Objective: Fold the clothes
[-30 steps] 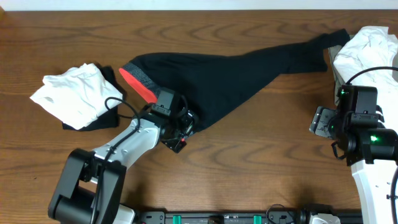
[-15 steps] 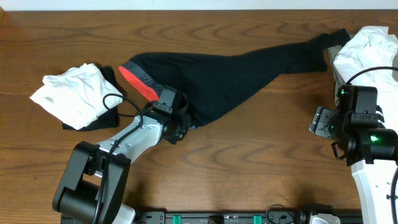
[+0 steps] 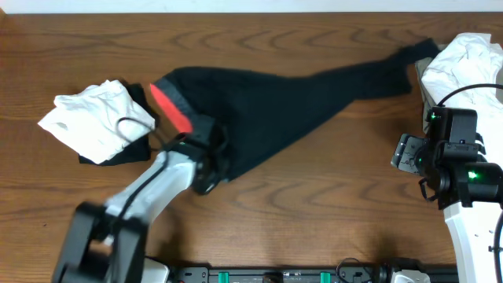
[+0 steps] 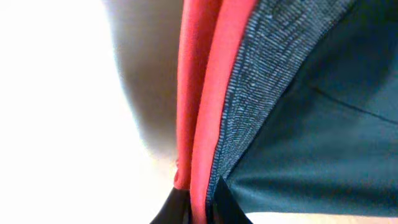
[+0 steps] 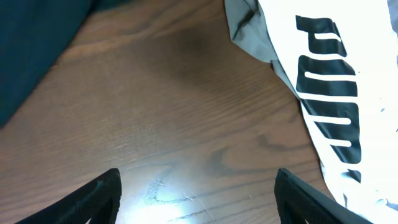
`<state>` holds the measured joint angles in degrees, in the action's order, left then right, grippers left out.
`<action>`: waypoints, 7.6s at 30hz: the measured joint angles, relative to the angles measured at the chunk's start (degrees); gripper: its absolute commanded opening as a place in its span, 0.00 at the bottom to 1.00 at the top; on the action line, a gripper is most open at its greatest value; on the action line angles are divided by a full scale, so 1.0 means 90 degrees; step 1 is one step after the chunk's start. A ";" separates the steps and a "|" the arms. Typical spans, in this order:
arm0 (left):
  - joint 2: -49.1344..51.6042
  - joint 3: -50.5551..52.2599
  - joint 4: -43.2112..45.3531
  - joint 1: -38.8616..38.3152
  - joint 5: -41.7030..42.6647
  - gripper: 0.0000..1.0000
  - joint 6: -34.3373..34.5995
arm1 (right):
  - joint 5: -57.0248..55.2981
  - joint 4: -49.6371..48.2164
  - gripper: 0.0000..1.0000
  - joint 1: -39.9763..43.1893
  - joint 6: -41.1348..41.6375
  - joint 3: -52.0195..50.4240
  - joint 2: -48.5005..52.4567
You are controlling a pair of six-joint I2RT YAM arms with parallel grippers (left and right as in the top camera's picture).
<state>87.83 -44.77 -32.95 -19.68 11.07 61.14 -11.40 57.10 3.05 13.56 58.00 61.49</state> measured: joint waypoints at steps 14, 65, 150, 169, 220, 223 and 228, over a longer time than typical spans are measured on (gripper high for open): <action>-0.3194 0.0056 -0.2210 0.1438 -0.0253 0.06 -0.2244 | 0.0607 -0.1192 0.80 0.0000 -0.0104 0.0002 0.0529; -0.3104 0.0058 -0.1443 0.1438 -0.0257 0.06 -0.2497 | 0.1460 -0.6749 0.01 0.0017 0.0444 0.0002 0.5253; -0.3393 -0.0911 -0.3740 0.1474 -0.0085 0.77 -0.3347 | 0.0580 -0.0063 0.42 0.1375 0.0080 0.1452 0.2606; -0.3201 -0.0920 -0.1494 0.1474 -0.0085 0.77 -0.3674 | 0.0801 -0.1545 0.57 0.1375 -0.0138 0.1452 0.4289; 0.2516 -0.1265 0.4685 0.1656 -0.0034 0.64 -0.4010 | 0.1715 -0.4760 0.60 0.1375 -0.0209 0.1547 0.6198; 0.2528 -0.1270 0.4741 0.1783 0.0017 0.64 -0.3951 | 0.1863 -0.5282 0.59 0.1375 -0.0206 0.1540 0.6319; 0.2572 -0.1270 0.4932 0.2135 0.0061 0.63 -0.3538 | 0.1955 -0.5933 0.59 0.1375 -0.0199 0.1494 0.6370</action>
<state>110.98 -56.21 11.44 -0.47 11.62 29.30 6.20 3.70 15.42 11.77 71.44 118.83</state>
